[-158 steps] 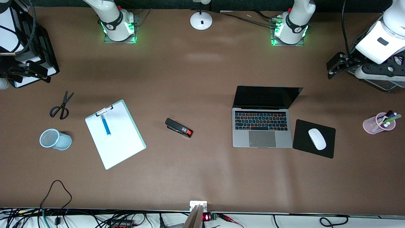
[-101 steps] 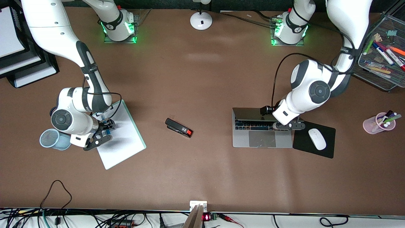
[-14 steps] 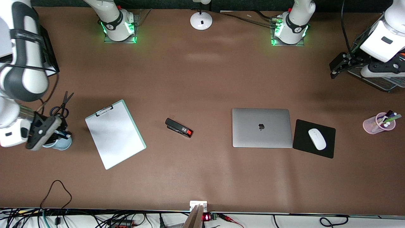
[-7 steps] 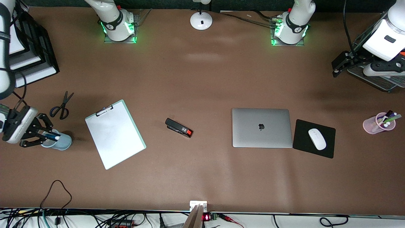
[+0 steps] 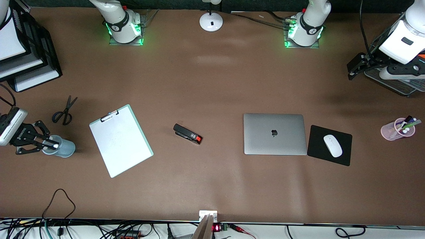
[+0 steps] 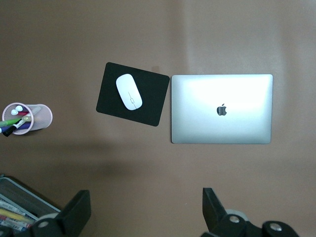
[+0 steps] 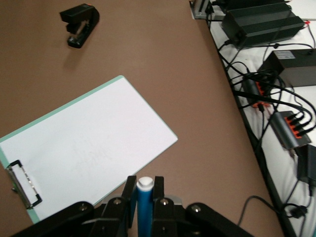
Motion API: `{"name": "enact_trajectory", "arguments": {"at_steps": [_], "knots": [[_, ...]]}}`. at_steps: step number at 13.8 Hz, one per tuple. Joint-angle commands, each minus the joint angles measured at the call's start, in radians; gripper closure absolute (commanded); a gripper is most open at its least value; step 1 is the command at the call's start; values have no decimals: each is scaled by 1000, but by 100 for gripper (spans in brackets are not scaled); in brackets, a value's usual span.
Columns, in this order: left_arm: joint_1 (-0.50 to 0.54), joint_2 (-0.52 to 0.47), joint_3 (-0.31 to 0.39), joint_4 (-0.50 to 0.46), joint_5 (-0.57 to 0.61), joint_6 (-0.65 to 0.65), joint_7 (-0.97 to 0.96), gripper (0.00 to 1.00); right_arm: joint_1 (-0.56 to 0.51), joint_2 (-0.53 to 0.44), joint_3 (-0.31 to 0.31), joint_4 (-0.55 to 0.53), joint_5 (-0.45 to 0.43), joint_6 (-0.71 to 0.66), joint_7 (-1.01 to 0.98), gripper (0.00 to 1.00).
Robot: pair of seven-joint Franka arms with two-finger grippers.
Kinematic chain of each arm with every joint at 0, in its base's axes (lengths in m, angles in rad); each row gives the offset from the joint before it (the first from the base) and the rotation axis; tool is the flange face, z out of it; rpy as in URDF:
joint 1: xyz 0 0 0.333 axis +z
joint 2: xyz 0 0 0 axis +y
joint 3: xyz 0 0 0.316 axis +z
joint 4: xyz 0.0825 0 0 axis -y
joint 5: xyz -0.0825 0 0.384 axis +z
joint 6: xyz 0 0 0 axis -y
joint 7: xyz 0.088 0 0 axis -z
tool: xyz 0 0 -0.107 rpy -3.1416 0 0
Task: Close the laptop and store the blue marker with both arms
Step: 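Lower the blue marker into the light blue cup and open the right gripper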
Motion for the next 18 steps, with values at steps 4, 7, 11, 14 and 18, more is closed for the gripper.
{"name": "enact_trajectory", "arguments": {"at_steps": [4, 7, 11, 14, 18], "knots": [[-26, -13, 24, 1, -1, -10, 29, 0, -81, 40, 12, 11, 77, -104, -122, 100], [-123, -32, 135, 1, 1, -41, 32, 0, -105, 52, 15, 11, 80, -118, -151, 100], [-147, -38, 142, 1, 1, -64, 29, 0, -115, 71, 18, 14, 102, -118, -196, 100], [-163, -38, 149, 1, 1, -65, 26, 0, -130, 95, 19, 14, 163, -118, -241, 100], [-158, -35, 143, 1, -4, -55, 26, 0, -151, 111, 19, 15, 177, -118, -251, 100]]}}
